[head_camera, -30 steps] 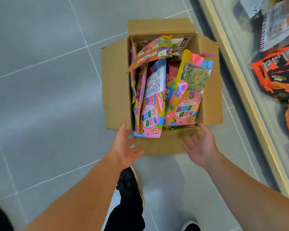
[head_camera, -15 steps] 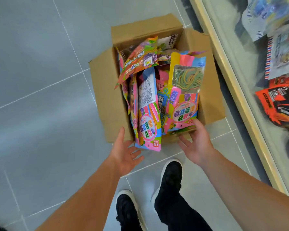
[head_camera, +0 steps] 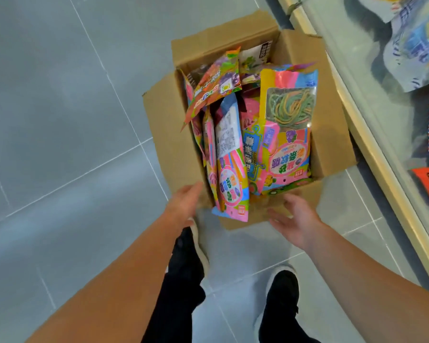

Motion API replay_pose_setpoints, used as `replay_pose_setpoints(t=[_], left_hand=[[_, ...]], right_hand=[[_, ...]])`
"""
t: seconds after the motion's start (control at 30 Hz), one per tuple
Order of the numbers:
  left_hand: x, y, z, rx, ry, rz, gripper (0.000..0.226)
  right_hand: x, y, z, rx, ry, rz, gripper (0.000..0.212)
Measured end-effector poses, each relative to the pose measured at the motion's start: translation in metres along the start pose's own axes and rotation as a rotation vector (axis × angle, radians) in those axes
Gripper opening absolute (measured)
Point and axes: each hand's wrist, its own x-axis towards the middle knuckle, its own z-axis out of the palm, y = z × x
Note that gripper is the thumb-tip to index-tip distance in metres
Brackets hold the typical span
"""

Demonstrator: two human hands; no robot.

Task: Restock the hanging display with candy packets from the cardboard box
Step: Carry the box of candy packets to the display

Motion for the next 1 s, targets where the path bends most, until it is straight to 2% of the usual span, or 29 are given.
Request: replay_pose_setpoints(t=[0.07,0.2,0.3,0.47,0.57,0.83,0.93,1.0], left_hand=[[0.014,0.015,-0.012,-0.055,-0.014,0.029,0.034],[0.037,0.046,-0.027,-0.38,-0.199,-0.048,0.046],[0.048,0.063,-0.031,-0.413,-0.287,-0.094,0.058],[0.055,0.1,-0.027,-0.35,-0.357,-0.1,0.069],[0.065,0.115,-0.025,-0.359,-0.341,-0.117,0.074],[0.074,0.148,-0.03,-0.511,-0.289,-0.135,0.067],[0.086,0.163,-0.043,-0.472,-0.265,-0.129,0.071],[0.091,0.17,-0.053,-0.411,-0.24,-0.126,0.07]], right_hand=[[0.003,0.003,0.014,0.055,-0.016,0.003,0.03],[0.006,-0.007,0.028,0.146,0.045,0.026,0.036],[0.0,-0.018,0.033,0.184,0.093,-0.003,0.037],[-0.006,-0.041,0.051,0.25,0.099,-0.026,0.018],[-0.002,-0.055,0.064,0.269,0.083,-0.03,0.019],[0.011,-0.099,0.092,0.076,0.05,-0.015,0.046],[0.011,-0.097,0.109,0.02,0.018,0.01,0.053],[0.008,-0.09,0.115,0.032,0.005,0.024,0.051]])
